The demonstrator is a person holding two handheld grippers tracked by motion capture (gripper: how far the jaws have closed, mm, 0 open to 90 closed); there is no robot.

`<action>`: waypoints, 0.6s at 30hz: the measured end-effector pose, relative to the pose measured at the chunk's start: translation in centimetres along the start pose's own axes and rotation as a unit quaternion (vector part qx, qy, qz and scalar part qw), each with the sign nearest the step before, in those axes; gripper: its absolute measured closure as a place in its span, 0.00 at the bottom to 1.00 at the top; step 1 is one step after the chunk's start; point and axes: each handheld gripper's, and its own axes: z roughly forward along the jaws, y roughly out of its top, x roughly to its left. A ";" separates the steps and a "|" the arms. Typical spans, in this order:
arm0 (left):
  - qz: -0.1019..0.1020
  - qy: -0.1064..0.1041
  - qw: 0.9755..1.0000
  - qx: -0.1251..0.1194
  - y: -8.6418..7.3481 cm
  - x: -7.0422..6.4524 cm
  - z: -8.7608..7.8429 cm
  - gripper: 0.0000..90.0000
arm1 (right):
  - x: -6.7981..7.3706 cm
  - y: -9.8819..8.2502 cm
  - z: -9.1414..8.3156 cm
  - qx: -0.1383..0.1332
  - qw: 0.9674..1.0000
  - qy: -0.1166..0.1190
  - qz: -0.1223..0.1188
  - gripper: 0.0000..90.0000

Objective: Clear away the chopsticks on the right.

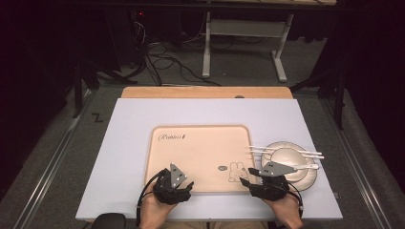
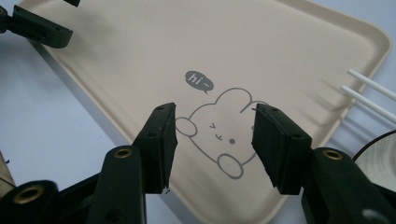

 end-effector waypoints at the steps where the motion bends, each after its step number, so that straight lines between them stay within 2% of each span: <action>1: 0.000 0.000 1.000 0.000 0.0 0.0 0.0 0.38 | 0.0 0.0 0.0 -0.002 1.000 0.002 -0.001 0.55; 11: -0.001 0.000 1.000 -0.002 0.1 0.0 -0.1 0.38 | 0.4 0.1 -0.8 -0.005 1.000 0.024 0.010 0.50; 18: 0.000 -0.004 1.000 -0.001 0.2 -0.1 0.0 0.38 | 0.5 -0.1 -1.4 -0.010 1.000 0.027 0.011 0.50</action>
